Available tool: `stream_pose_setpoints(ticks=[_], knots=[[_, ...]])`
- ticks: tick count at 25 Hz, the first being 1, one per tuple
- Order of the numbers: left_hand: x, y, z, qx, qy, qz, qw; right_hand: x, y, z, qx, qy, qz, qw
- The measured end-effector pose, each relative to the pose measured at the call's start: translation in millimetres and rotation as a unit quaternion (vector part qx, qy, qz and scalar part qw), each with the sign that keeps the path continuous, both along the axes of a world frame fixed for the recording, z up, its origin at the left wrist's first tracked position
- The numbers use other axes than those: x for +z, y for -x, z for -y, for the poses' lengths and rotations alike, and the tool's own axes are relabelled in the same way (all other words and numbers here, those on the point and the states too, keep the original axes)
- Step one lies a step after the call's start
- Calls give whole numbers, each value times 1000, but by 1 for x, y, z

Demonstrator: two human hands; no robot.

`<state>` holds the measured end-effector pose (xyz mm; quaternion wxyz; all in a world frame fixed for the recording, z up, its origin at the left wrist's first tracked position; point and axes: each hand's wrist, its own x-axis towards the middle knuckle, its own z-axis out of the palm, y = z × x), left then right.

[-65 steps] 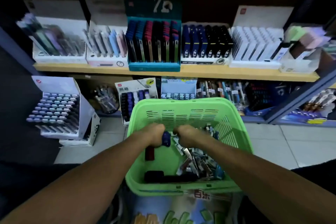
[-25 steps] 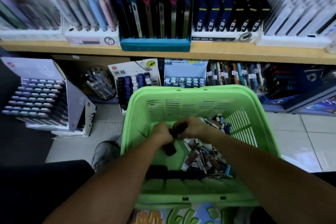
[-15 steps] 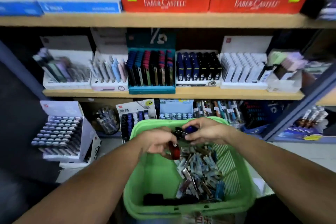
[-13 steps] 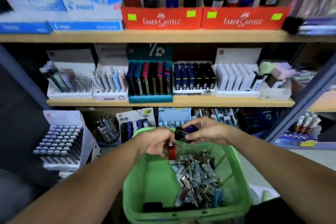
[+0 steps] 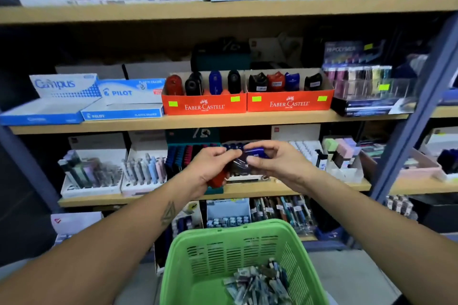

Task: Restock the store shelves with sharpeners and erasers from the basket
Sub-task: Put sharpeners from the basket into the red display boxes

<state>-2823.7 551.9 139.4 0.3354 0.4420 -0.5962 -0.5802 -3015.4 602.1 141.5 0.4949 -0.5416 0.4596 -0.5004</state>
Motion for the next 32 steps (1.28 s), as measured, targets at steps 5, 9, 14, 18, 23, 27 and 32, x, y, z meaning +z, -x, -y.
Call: stream_pose_setpoints(ticks=[5, 9, 14, 18, 23, 27, 32], knots=[[54, 9, 13, -56, 76, -70, 993, 72, 29, -5, -28, 81, -37, 996], [92, 30, 24, -1, 185, -83, 979, 107, 45, 14, -128, 179, -31, 975], [117, 53, 39, 51, 322, 10, 945, 132, 64, 49, -222, 166, -13, 961], [132, 60, 50, 53, 304, 47, 950, 148, 83, 61, -275, 177, -181, 927], [141, 57, 58, 44, 310, 160, 936, 147, 103, 73, -286, 171, -269, 903], [136, 66, 52, -13, 368, 275, 888, 147, 116, 78, -328, 186, -359, 854], [139, 66, 49, -19, 378, 302, 875, 144, 111, 83, -328, 197, -479, 790]])
